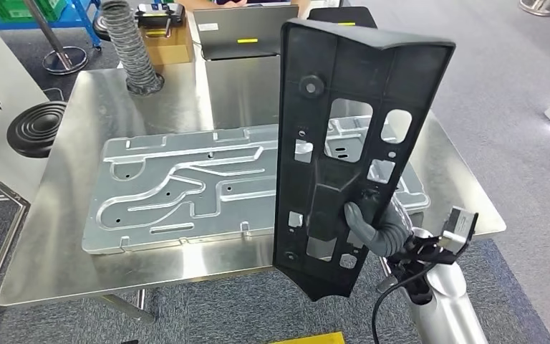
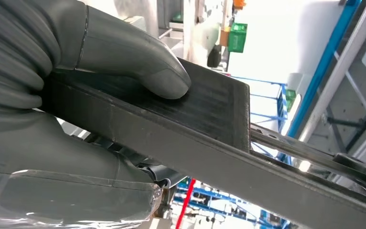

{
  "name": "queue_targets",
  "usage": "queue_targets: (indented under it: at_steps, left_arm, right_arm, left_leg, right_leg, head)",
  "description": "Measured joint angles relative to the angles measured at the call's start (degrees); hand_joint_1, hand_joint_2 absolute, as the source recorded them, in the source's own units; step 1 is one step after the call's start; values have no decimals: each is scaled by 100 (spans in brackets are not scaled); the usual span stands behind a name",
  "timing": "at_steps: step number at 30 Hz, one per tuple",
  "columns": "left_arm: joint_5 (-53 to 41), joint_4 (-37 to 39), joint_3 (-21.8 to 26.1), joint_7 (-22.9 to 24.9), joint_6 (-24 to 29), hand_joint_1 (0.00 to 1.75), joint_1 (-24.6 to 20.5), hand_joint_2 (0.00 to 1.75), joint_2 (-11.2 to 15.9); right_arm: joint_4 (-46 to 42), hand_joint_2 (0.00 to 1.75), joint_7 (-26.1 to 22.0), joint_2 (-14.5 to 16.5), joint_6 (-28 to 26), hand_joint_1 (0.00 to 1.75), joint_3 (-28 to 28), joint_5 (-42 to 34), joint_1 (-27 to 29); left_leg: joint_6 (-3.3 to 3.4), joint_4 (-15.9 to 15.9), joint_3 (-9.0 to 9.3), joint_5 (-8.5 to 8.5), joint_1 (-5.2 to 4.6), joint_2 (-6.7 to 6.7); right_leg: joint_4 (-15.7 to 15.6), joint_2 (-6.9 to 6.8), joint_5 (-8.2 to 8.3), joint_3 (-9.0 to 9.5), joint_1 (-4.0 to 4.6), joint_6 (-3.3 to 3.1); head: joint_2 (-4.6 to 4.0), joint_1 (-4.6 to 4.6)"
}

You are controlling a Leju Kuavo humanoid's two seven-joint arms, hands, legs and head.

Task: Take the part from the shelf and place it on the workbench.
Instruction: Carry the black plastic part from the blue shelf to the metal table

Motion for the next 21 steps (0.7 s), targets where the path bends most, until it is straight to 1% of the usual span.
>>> queue_targets:
  at_steps: [2, 3, 4, 5, 6, 7, 8, 9, 10, 11, 12, 13, 14, 15, 17, 18, 19, 20, 21]
  left_arm:
    - [1, 0, 3, 3, 3, 0, -2, 175, -2]
    - [1, 0, 4, 3, 7, 0, -4, 175, -4]
    - [-1, 0, 4, 3, 11, 0, -4, 175, -5]
    - [-6, 0, 4, 3, 16, 0, -1, 175, -5]
    - [-15, 0, 4, 3, 21, 0, 1, 175, -5]
    - [-25, 0, 4, 3, 22, 0, 4, 175, -5]
    - [-34, 0, 4, 3, 24, 0, 5, 175, -5]
    - [-41, 0, 4, 4, 25, 0, 5, 175, -5]
    - [-45, 0, 4, 5, 26, 0, 4, 175, -5]
    - [-49, 0, 4, 7, 27, 0, 2, 175, -5]
    - [-53, 1, 3, 8, 27, 0, -1, 175, -6]
    - [-55, 1, 3, 8, 27, 0, -7, 175, -7]
    - [-59, 1, 2, 10, 28, 0, -11, 175, -8]
    - [-64, 1, 2, 13, 30, 0, -13, 175, -8]
    - [-73, 0, 3, 16, 34, 0, -18, 175, -7]
    - [-77, 0, 4, 16, 36, 0, -22, 175, -7]
    - [-81, 0, 4, 16, 35, 0, -27, 175, -8]
    - [-85, 1, 4, 16, 34, 0, -31, 175, -9]
    - [-89, 1, 4, 16, 34, 0, -33, 175, -10]
  right_arm:
    - [53, 175, 65, -45, 4, 175, 27, -73, -191]
    - [78, 175, 93, -67, 1, 175, 37, -105, -282]
    - [104, 175, 122, -85, -5, 175, 46, -143, -375]
    - [139, 175, 152, -102, -14, 175, 57, -185, -470]
    - [188, 175, 183, -125, -24, 175, 69, -228, -572]
    - [252, 175, 215, -152, -36, 175, 84, -276, -670]
    - [320, 175, 243, -184, -49, 175, 96, -318, -764]
    - [390, 175, 271, -221, -65, 175, 104, -359, -853]
    - [454, 175, 297, -255, -84, 175, 110, -398, -936]
    - [513, 175, 322, -285, -107, 175, 114, -431, -1027]
    - [579, 175, 348, -317, -132, 175, 120, -463, -1132]
    - [648, 175, 377, -352, -158, 175, 128, -486, -1249]
    - [725, 175, 410, -383, -188, 175, 139, -504, -1373]
    - [804, 175, 438, -414, -217, 175, 150, -519, -1494]
    - [980, 175, 489, -480, -285, 175, 173, -529, -1714]
    - [1075, 175, 507, -523, -314, 175, 184, -523, -1826]
    - [1189, 175, 528, -572, -344, 175, 198, -511, -1953]
    - [1310, 175, 544, -620, -370, 175, 211, -498, -2087]
    - [1442, 175, 554, -660, -389, 175, 226, -487, -2223]
  left_leg:
    - [-62, 4, 13, -21, 3, 6]
    - [-91, 92, -16, -89, 3, 7]
    - [-117, 292, -98, -215, 5, 7]
    - [-139, 607, -242, -385, 19, 6]
    - [-160, 994, -428, -563, 31, 7]
    - [-181, 1335, -601, -683, 43, 7]
    - [-200, 1524, -707, -704, 56, 8]
    - [-215, 1496, -710, -611, 68, 9]
    - [-225, 1246, -602, -428, 82, 12]
    - [-230, 850, -427, -216, 96, 18]
    - [-224, 483, -256, -70, 97, 21]
    - [-199, 223, -137, 14, 97, 20]
    - [-166, 92, -83, 31, 88, 17]
    - [-126, 79, -81, 13, 72, 11]
    - [-48, 66, -91, 34, 71, 4]
    - [-13, 56, -90, 45, 77, 1]
    - [15, 46, -88, 54, 87, 0]
    - [34, 42, -87, 55, 91, -2]
    - [46, 43, -88, 53, 87, -2]
  right_leg:
    - [-84, 2, 39, 39, -27, -20]
    - [-131, -4, 57, 72, -48, -35]
    - [-174, -12, 73, 103, -70, -49]
    - [-188, -19, 75, 117, -72, -59]
    - [-186, -23, 71, 120, -73, -70]
    - [-178, -23, 65, 119, -74, -73]
    - [-169, -22, 57, 119, -75, -71]
    - [-155, -21, 45, 121, -79, -61]
    - [-134, -19, 27, 125, -86, -45]
    - [-104, -16, 3, 127, -93, -22]
    - [-63, -10, -24, 117, -86, 7]
    - [-29, -3, -44, 100, -80, 37]
    - [-5, 4, -55, 81, -71, 67]
    - [3, 8, -54, 65, -66, 96]
    - [13, 4, -67, 58, -80, 150]
    - [87, 2, -122, 26, -90, 177]
    - [282, 2, -240, -62, -98, 204]
    - [604, 2, -405, -215, -106, 230]
    - [1010, 3, -584, -420, -111, 249]
  head:
    - [0, -1]
    - [0, -1]
    - [0, 0]
    - [0, 1]
    - [0, 1]
    - [0, 0]
    - [0, 0]
    - [0, 0]
    - [0, 0]
    - [0, 1]
    - [0, 1]
    - [0, 1]
    - [0, 2]
    - [0, 2]
    - [0, 2]
    - [0, 2]
    - [0, 2]
    - [0, 2]
    - [0, 2]
